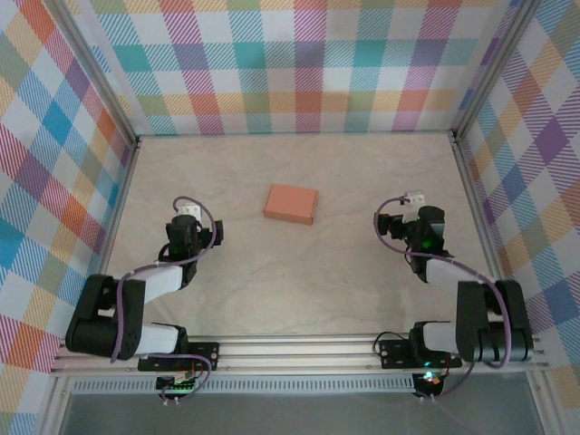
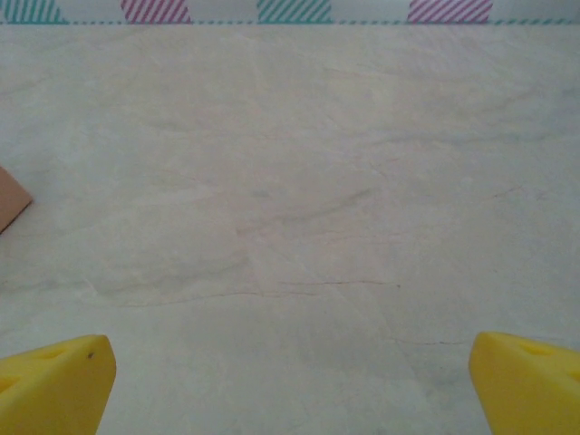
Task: Fold the paper box
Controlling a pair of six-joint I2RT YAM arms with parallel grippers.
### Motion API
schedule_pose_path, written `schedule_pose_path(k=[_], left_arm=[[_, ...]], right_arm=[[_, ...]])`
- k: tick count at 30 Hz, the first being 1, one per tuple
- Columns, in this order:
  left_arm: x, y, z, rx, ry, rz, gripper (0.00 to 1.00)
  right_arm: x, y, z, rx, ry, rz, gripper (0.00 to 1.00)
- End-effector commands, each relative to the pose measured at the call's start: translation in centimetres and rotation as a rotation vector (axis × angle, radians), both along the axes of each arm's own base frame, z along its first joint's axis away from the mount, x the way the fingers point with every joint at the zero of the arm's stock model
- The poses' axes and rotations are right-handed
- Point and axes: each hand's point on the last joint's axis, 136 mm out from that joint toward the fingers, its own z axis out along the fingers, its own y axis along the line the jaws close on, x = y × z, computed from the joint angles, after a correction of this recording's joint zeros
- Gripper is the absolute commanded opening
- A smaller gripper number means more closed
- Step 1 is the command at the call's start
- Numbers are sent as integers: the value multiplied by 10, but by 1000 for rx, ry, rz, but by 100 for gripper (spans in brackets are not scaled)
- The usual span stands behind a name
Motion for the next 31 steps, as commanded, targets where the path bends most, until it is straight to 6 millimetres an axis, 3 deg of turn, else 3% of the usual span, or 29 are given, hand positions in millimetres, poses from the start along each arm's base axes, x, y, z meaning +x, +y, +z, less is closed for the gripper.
schedule_pose_path(k=[1, 4, 7, 31], left_arm=[[29, -8, 25, -54, -119, -58, 100], [37, -9, 3, -72, -81, -77, 100], [37, -5, 1, -88, -80, -67, 100], [37, -5, 2, -89, -81, -65, 100]], right_arm=[[21, 0, 11, 44, -76, 5, 100], [26, 0, -7, 55, -73, 12, 100], [26, -8, -10, 70, -73, -22, 100], [24, -6, -10, 67, -75, -11, 100]])
